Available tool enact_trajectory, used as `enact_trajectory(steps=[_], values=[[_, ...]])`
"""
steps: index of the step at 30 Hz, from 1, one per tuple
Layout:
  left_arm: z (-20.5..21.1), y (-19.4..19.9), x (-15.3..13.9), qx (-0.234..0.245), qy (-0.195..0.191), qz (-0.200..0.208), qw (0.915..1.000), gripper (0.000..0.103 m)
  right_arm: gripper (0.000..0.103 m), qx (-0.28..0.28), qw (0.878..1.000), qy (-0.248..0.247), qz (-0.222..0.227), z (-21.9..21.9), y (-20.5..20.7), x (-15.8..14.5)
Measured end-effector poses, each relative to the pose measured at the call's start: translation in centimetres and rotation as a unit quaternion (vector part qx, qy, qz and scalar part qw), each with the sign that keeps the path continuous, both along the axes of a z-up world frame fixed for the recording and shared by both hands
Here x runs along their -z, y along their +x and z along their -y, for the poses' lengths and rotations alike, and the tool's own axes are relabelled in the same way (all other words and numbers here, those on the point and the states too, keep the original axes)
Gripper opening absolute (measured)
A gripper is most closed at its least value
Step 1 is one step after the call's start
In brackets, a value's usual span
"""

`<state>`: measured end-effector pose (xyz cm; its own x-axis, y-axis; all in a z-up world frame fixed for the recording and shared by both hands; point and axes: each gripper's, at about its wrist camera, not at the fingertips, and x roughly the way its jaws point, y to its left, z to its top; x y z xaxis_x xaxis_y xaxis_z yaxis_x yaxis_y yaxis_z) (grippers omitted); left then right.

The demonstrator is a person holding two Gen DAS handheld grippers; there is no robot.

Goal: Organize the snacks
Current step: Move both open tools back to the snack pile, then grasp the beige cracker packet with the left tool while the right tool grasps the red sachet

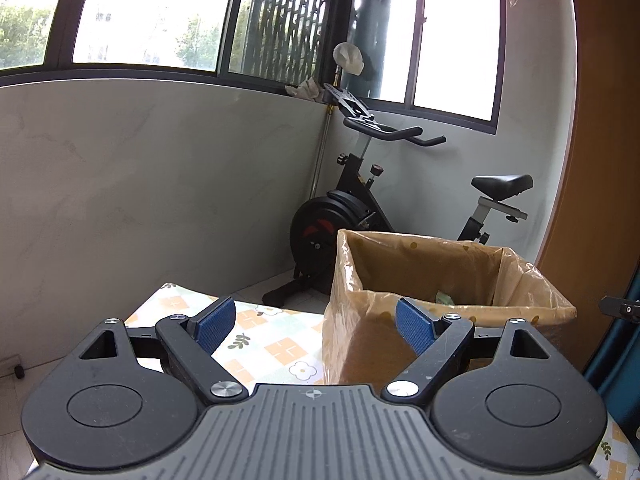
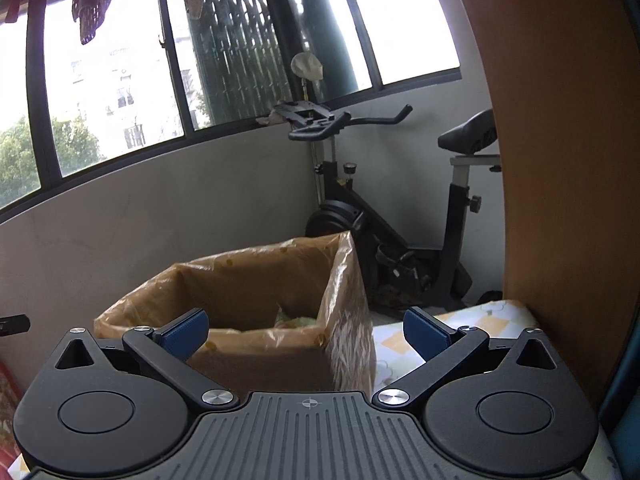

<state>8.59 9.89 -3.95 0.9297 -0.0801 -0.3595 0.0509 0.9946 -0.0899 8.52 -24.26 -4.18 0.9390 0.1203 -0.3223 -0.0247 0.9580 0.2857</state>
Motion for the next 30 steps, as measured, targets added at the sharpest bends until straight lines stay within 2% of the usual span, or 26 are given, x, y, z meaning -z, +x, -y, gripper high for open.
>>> enact_trajectory(steps=[7,14,21,27,30], values=[[-1.1,-2.4,3.3,-0.008,0.008,-0.012,0.9999,0.089,0.103,-0.011,0.999,-0.033,-0.022,-1.3,-2.0,3.6],[-1.8,-3.5,8.2,-0.008,-0.003,-0.064,0.9979,0.089,0.103,-0.012,0.997,-0.061,-0.04,-3.3,-3.6,7.5],[-1.3,-2.8,13.3,0.02,-0.002,-0.121,0.9924,0.087,0.102,-0.027,0.993,-0.086,-0.07,-5.7,-4.6,11.3],[-0.3,-2.3,16.0,0.028,0.018,-0.144,0.9889,0.084,0.092,-0.03,0.99,-0.105,-0.092,-6.7,-5.3,13.9],[0.0,-2.1,16.6,0.028,0.019,-0.145,0.9889,0.084,0.08,-0.031,0.988,-0.112,-0.106,-6.7,-5.1,15.2]])
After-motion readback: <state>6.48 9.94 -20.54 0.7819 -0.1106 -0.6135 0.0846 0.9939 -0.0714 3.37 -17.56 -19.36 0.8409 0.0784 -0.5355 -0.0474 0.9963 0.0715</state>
